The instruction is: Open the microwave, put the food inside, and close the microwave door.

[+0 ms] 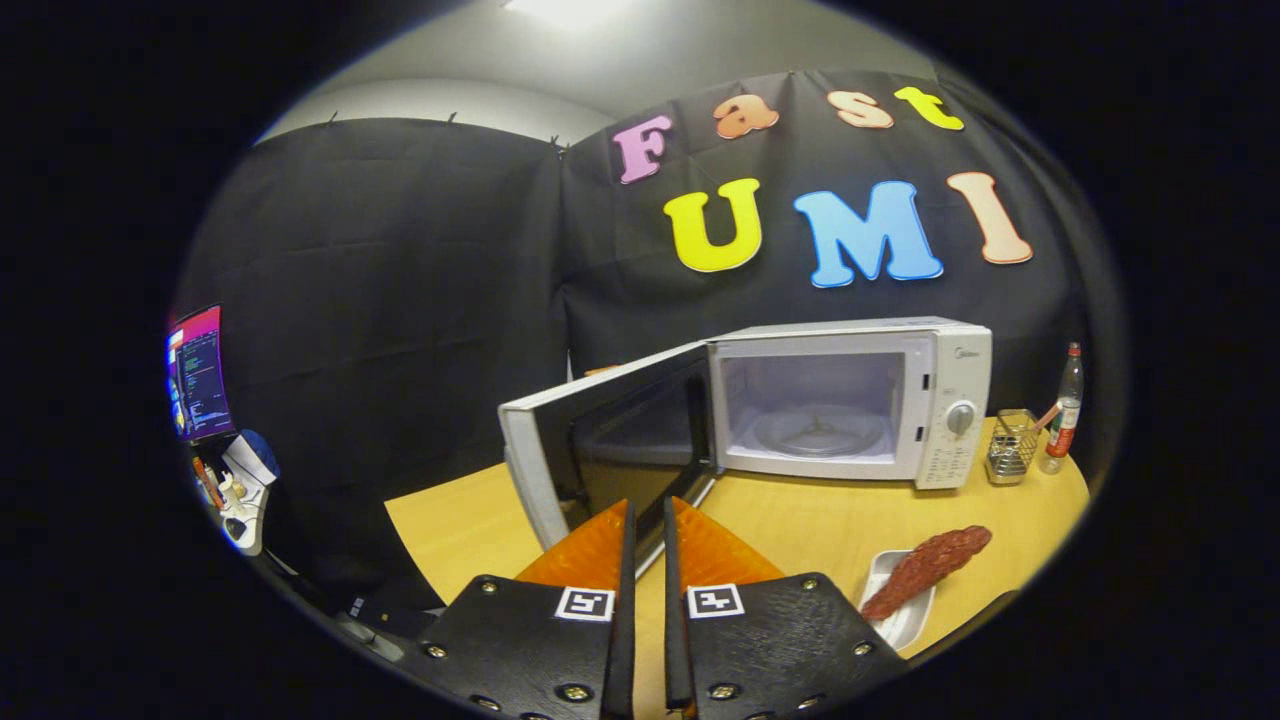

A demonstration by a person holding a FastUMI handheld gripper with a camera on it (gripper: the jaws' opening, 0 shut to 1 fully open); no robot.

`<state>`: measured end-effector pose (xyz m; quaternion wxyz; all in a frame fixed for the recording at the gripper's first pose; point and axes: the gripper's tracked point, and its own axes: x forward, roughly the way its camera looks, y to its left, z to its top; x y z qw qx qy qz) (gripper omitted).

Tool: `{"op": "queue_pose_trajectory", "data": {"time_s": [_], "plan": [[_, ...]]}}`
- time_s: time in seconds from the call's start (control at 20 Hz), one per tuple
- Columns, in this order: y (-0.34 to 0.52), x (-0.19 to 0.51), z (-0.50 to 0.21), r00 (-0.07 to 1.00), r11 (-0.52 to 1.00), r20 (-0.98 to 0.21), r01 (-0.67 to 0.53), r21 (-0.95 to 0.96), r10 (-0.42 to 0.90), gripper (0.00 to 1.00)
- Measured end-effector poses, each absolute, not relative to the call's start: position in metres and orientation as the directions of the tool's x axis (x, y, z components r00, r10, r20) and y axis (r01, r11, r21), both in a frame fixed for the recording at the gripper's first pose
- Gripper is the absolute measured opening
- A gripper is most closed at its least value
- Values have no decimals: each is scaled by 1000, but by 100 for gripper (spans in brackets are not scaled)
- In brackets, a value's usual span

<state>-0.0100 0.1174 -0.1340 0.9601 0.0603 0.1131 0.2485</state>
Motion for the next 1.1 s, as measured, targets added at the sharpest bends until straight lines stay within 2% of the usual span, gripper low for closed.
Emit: {"op": "queue_pose_trajectory", "data": {"time_s": [0.45, 0.5, 0.55, 0.6, 0.65, 0.75, 0.8, 1.1], "plan": [[-43, 22, -175, 952, 965, -252, -115, 238, 175, 12], [-49, 26, -181, 949, 954, -256, -110, 278, 184, 19], [-55, 28, -189, 950, 945, -258, -91, 316, 178, 34], [-64, 30, -196, 948, 939, -274, -66, 338, 165, 61], [-72, 35, -207, 943, 938, -297, -38, 344, 148, 64], [-76, 41, -230, 923, 935, -357, -9, 354, 144, 64], [-73, 44, -239, 913, 927, -372, -19, 375, 169, 73], [-53, 58, -268, 867, 865, -399, -69, 497, 298, 73]]}}
